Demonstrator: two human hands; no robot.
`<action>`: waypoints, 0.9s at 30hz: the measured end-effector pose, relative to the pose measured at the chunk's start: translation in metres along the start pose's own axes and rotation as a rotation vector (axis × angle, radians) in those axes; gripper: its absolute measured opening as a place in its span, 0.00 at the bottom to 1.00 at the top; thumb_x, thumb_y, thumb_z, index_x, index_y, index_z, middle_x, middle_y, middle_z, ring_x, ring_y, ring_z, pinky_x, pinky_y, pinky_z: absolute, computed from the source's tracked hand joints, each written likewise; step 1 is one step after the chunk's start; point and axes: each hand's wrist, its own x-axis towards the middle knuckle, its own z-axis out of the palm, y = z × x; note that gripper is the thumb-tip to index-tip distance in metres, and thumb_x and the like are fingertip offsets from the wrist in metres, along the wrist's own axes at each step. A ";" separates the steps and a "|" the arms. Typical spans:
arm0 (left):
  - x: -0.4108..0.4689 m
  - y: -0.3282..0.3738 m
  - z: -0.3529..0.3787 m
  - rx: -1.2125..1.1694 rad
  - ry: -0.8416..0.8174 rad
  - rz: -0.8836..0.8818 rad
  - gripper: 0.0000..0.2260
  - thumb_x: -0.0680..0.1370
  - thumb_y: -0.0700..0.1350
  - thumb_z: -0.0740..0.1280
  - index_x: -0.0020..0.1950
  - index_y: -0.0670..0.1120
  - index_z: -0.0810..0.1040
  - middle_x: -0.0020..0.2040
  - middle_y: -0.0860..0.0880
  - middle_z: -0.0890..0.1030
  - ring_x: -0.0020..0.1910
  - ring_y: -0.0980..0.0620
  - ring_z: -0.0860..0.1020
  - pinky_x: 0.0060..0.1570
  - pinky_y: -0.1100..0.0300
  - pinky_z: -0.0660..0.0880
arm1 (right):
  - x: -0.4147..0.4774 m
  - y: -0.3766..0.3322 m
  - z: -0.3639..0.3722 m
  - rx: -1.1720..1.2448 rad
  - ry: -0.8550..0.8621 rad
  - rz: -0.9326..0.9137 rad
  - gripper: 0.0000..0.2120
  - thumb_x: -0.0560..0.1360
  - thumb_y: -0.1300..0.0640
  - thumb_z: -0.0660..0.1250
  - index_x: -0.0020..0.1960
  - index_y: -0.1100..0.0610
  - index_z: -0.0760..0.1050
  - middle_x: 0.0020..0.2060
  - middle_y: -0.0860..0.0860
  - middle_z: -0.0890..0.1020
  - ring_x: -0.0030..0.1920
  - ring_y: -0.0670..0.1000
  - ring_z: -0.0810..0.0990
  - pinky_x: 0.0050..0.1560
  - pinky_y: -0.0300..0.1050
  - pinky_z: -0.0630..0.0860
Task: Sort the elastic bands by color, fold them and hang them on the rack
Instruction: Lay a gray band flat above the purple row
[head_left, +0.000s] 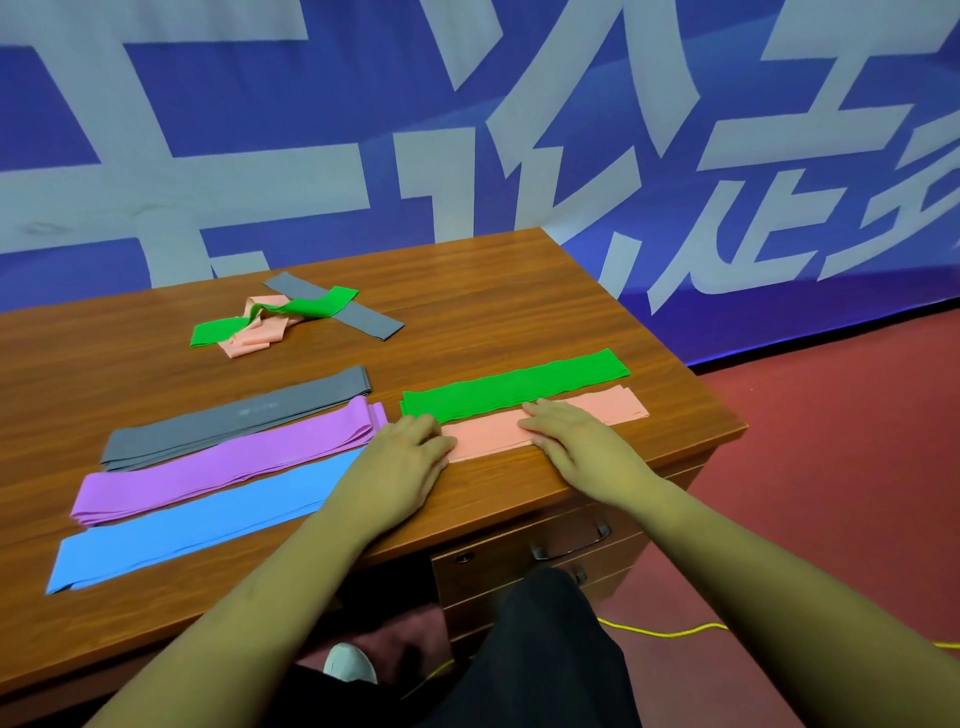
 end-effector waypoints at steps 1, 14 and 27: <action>-0.001 0.000 -0.001 -0.008 -0.010 0.007 0.15 0.81 0.51 0.60 0.65 0.49 0.78 0.57 0.49 0.77 0.56 0.49 0.75 0.57 0.54 0.74 | 0.000 -0.002 -0.002 -0.006 -0.009 -0.004 0.19 0.83 0.50 0.57 0.72 0.49 0.70 0.73 0.45 0.69 0.75 0.45 0.63 0.73 0.38 0.52; 0.068 -0.130 -0.049 -0.068 0.030 -0.397 0.09 0.75 0.42 0.66 0.54 0.44 0.79 0.52 0.44 0.78 0.53 0.43 0.77 0.53 0.50 0.75 | 0.147 -0.082 -0.007 0.079 0.052 0.144 0.13 0.77 0.55 0.62 0.60 0.57 0.76 0.56 0.56 0.77 0.58 0.57 0.76 0.58 0.50 0.74; 0.138 -0.228 -0.001 -0.017 -0.048 -0.228 0.09 0.77 0.41 0.65 0.55 0.41 0.82 0.52 0.42 0.78 0.53 0.42 0.76 0.49 0.53 0.71 | 0.282 -0.076 0.068 -0.102 0.040 0.028 0.14 0.79 0.55 0.61 0.63 0.51 0.77 0.59 0.52 0.75 0.59 0.58 0.71 0.60 0.53 0.70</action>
